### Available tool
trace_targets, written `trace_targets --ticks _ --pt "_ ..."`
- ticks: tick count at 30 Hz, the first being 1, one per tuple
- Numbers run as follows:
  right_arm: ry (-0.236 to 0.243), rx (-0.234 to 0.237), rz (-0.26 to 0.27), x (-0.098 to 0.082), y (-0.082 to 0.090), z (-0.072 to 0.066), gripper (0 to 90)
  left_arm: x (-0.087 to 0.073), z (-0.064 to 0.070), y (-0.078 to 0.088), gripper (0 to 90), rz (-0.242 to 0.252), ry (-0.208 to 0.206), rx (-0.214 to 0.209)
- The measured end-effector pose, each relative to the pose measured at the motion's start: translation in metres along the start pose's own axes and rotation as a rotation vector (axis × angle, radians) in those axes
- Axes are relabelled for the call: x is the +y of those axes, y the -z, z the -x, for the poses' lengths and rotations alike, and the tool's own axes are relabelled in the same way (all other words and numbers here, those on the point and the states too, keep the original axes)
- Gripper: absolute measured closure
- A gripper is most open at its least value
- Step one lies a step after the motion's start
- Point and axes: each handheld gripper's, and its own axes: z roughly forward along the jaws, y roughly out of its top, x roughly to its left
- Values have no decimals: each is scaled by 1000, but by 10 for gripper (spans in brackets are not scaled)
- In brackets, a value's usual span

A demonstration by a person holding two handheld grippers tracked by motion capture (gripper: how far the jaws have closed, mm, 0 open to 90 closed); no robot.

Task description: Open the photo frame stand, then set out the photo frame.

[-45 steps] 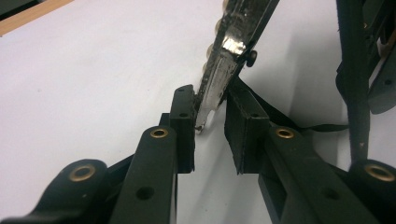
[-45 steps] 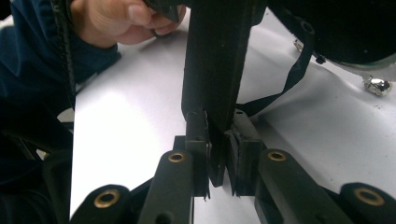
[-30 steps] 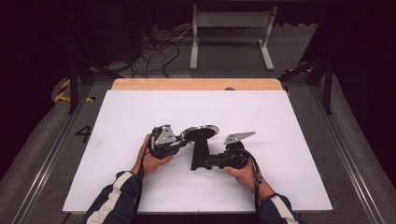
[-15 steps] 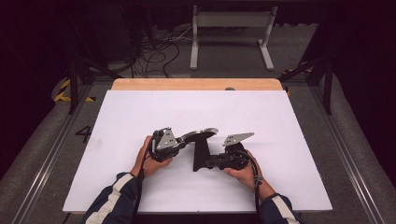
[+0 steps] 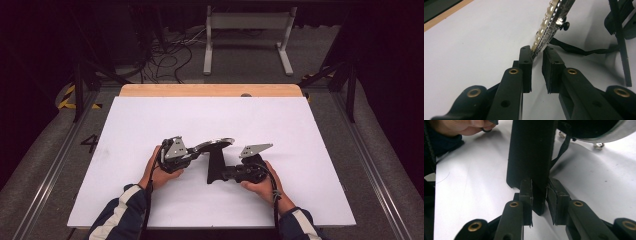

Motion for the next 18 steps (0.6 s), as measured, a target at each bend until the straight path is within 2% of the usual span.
trace_targets --ticks 5,10,13,16,18 --pt "-10 -26 12 0 7 2 740 -1 -1 0 775 -3 3 -3" --pt "-5 -77 34 2 14 -1 725 -1 -1 -1 735 -10 6 -12" --pt "9 -105 90 4 21 -6 719 -1 -1 -2 738 -12 5 -15" --pt "-3 -118 121 4 25 -7 750 -2 -2 -2 714 -12 16 -16" --pt "5 -147 152 4 27 -9 791 -2 -3 -1 707 -11 21 -12"
